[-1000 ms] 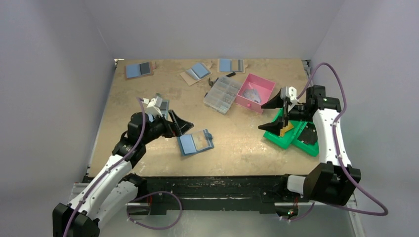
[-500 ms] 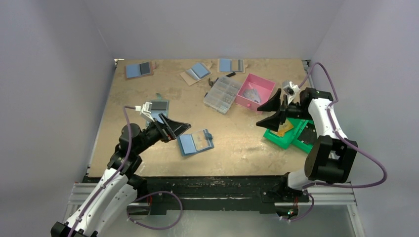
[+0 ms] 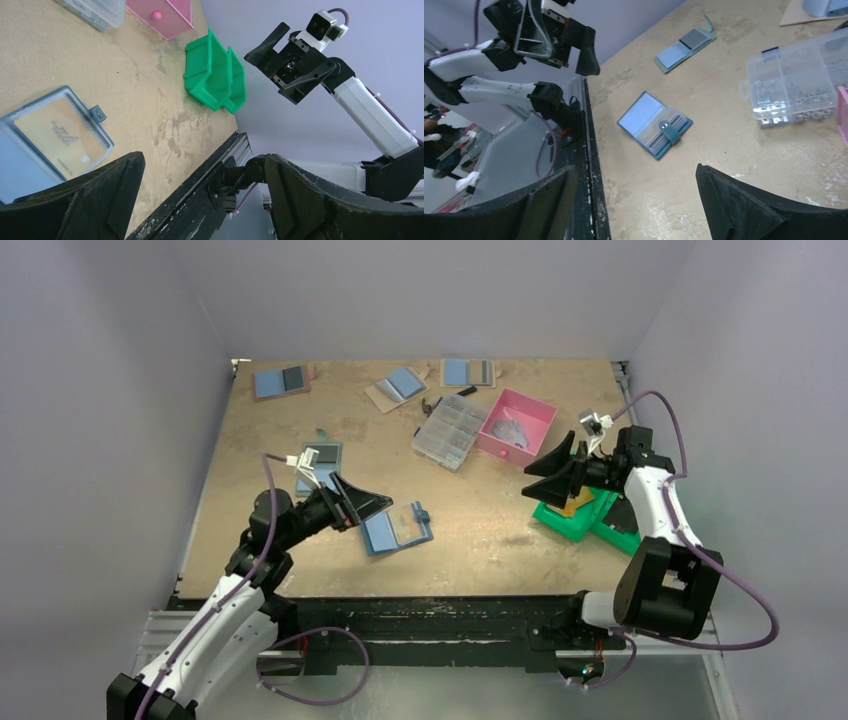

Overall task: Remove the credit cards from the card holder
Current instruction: Remove the credit card from the card holder.

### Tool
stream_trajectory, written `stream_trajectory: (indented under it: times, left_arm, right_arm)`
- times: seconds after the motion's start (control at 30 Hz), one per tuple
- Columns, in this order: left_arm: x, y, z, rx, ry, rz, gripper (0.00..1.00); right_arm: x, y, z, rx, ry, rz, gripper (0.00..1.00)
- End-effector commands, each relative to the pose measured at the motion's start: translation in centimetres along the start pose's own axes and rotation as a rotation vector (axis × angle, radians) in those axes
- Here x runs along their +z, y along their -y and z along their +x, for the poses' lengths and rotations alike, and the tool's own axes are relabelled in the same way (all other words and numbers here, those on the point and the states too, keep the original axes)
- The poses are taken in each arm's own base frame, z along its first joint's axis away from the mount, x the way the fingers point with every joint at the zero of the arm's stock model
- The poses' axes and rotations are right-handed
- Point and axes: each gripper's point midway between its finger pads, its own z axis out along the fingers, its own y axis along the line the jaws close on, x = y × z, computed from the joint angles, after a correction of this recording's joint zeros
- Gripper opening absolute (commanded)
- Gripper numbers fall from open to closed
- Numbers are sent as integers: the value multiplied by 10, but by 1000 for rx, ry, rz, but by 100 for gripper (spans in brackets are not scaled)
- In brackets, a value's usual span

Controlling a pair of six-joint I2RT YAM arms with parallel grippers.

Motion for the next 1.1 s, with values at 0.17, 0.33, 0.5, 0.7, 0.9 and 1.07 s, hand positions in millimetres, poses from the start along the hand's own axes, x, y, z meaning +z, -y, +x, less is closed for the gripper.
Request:
stream_trajectory:
  times: [0.17, 0.33, 0.5, 0.7, 0.9, 1.07]
  left_arm:
    - [7, 6, 3, 28, 10, 82, 99]
    - [17, -1, -3, 15, 31, 73, 99]
    - [29, -20, -8, -19, 56, 9, 99]
    - [33, -36, -14, -58, 105, -50, 99]
    - [30, -48, -10, -45, 89, -116, 99]
    - [30, -64, 2, 23, 8, -232, 99]
  right_arm:
    - [14, -5, -19, 177, 32, -137, 99]
    - [24, -8, -5, 82, -3, -143, 99]
    - [27, -13, 5, -92, -31, -138, 99]
    - [36, -24, 10, -198, -105, -178, 99]
    - [60, -3, 22, -114, -293, -119, 99]
    - [97, 12, 12, -254, -283, 158, 99]
